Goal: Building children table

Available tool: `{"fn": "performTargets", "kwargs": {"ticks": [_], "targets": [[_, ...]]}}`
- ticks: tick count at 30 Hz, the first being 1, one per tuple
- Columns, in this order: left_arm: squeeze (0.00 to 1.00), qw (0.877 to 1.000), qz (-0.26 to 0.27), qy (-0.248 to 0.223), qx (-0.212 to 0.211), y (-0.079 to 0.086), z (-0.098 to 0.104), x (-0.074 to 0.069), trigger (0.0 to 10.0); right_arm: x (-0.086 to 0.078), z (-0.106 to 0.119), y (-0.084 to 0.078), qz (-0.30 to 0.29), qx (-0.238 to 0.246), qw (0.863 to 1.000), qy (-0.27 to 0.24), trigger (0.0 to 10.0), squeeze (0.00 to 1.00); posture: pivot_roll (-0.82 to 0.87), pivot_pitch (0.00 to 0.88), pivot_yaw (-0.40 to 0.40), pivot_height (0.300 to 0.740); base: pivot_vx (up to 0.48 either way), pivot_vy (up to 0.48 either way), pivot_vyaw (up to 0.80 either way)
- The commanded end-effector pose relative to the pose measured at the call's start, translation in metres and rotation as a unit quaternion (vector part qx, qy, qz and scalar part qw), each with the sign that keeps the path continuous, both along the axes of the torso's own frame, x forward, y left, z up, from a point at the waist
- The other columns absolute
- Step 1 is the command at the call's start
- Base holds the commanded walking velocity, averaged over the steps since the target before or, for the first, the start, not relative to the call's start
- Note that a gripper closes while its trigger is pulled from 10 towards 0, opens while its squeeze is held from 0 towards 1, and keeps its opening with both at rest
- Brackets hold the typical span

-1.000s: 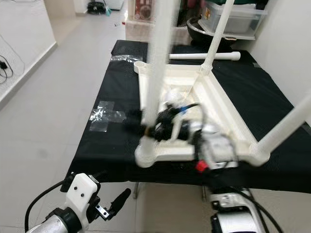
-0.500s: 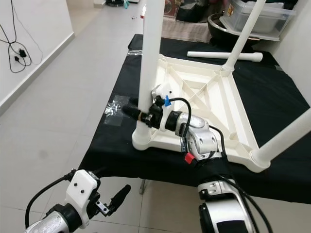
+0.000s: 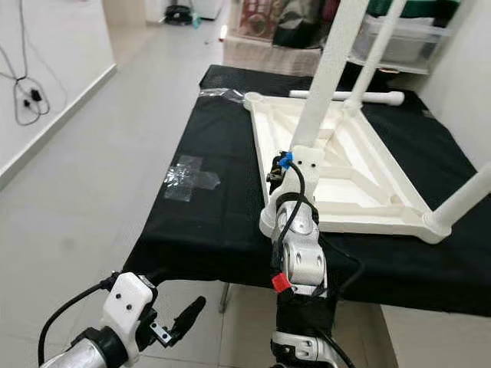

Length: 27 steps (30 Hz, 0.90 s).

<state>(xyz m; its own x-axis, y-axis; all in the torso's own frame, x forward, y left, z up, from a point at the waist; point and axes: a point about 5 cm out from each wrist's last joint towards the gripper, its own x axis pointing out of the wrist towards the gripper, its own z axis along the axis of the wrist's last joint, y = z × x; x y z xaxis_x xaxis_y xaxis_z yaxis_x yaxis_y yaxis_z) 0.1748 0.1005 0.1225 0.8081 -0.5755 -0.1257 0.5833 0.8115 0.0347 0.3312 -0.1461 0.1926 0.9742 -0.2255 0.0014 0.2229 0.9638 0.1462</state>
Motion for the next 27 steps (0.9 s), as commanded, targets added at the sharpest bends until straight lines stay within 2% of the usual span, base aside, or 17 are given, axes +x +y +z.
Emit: {"fn": "performTargets", "kwargs": {"ticks": [1,2,3,5,6,7,8,12,14,15,17,18,19,21,25,26,27], "targets": [[0.0,1.0,-0.003,0.001,-0.003,-0.001,0.0,-0.001,10.0,-0.003,-0.003,0.027,0.039,0.056,0.998,-0.008,10.0,0.0,0.14,0.084,-0.114,0.74,0.0,0.0,0.0],[0.0,1.0,-0.003,0.001,-0.003,-0.001,0.0,-0.001,10.0,-0.003,-0.003,0.027,0.039,0.056,0.998,-0.008,10.0,0.0,0.14,0.084,-0.114,0.74,0.0,0.0,0.0],[0.0,1.0,-0.002,0.001,-0.004,-0.002,0.0,-0.001,10.0,-0.004,0.003,0.038,0.072,0.056,0.995,-0.029,10.0,1.0,0.13,0.086,-0.112,0.74,0.0,0.0,0.0],[0.0,1.0,-0.002,0.001,-0.004,-0.002,0.0,-0.001,10.0,-0.004,0.006,0.041,0.084,0.052,0.994,-0.042,10.0,1.0,0.13,0.087,-0.115,0.74,0.0,0.0,0.0],[0.0,1.0,-0.002,0.001,-0.005,-0.002,0.0,-0.001,10.0,-0.002,0.01,0.036,0.084,0.042,0.994,-0.054,10.0,0.65,0.13,0.09,-0.117,0.74,0.0,0.0,0.0],[0.0,1.0,-0.002,0.001,-0.005,-0.002,0.0,-0.001,10.0,0.0,0.012,0.031,0.08,0.036,0.994,-0.058,10.0,0.65,0.13,0.09,-0.117,0.74,0.0,0.0,0.0],[0.0,1.0,-0.002,0.001,-0.006,-0.002,0.0,-0.001,10.0,0.003,0.016,0.025,0.084,0.029,0.993,-0.072,10.0,0.0,0.13,0.09,-0.117,0.74,0.0,0.0,0.0],[0.0,1.0,-0.001,0.001,-0.006,-0.002,0.0,-0.001,10.0,0.005,0.02,0.022,0.088,0.025,0.992,-0.082,10.0,0.0,0.13,0.09,-0.117,0.74,0.0,0.0,0.0],[0.0,1.0,-0.002,0.001,-0.007,-0.002,0.0,-0.001,10.0,0.015,0.027,0.015,0.204,0.031,0.973,-0.105,10.0,0.0,0.13,0.091,-0.116,0.74,0.0,0.0,0.0],[0.0,1.0,-0.002,0.001,-0.007,-0.002,0.0,-0.001,10.0,0.015,0.027,0.015,0.204,0.031,0.973,-0.105,10.0,0.0,0.13,0.091,-0.116,0.74,0.0,0.0,0.0],[0.0,1.0,-0.002,0.001,-0.007,-0.003,0.0,0.0,10.0,0.02,0.033,0.008,0.351,0.05,0.929,-0.106,10.0,0.0,0.13,0.092,-0.115,0.74,0.0,0.0,0.0],[0.0,1.0,-0.002,0.001,-0.007,-0.003,0.0,0.0,10.0,0.02,0.033,0.008,0.351,0.05,0.929,-0.106,10.0,0.0,0.13,0.092,-0.115,0.74,0.0,0.0,0.0],[0.0,1.0,-0.002,0.001,-0.007,-0.003,0.0,0.0,10.0,0.018,0.037,0.003,0.454,0.063,0.884,-0.097,10.0,0.0,0.13,0.09,-0.119,0.74,0.0,0.0,0.0],[0.0,1.0,-0.002,0.001,-0.007,-0.003,0.0,0.0,10.0,0.018,0.037,0.003,0.454,0.063,0.884,-0.097,10.0,0.0,0.13,0.09,-0.119,0.74,0.0,0.0,0.0],[0.0,1.0,-0.001,0.0,-0.007,-0.003,0.0,-0.001,10.0,0.008,0.026,0.007,0.61,0.024,0.79,-0.052,10.0,0.0,0.14,0.094,-0.123,0.74,0.0,0.0,0.0],[0.0,1.0,-0.001,0.0,-0.007,-0.003,0.0,-0.001,10.0,0.006,0.023,0.009,0.631,0.011,0.774,-0.045,10.0,0.0,0.14,0.094,-0.123,0.74,0.0,0.0,0.0],[0.0,1.0,-0.001,0.0,-0.007,-0.003,0.0,-0.001,10.0,0.006,0.023,0.009,0.631,0.011,0.774,-0.045,10.0,0.0,0.14,0.094,-0.123,0.74,0.0,0.0,0.0]]}}
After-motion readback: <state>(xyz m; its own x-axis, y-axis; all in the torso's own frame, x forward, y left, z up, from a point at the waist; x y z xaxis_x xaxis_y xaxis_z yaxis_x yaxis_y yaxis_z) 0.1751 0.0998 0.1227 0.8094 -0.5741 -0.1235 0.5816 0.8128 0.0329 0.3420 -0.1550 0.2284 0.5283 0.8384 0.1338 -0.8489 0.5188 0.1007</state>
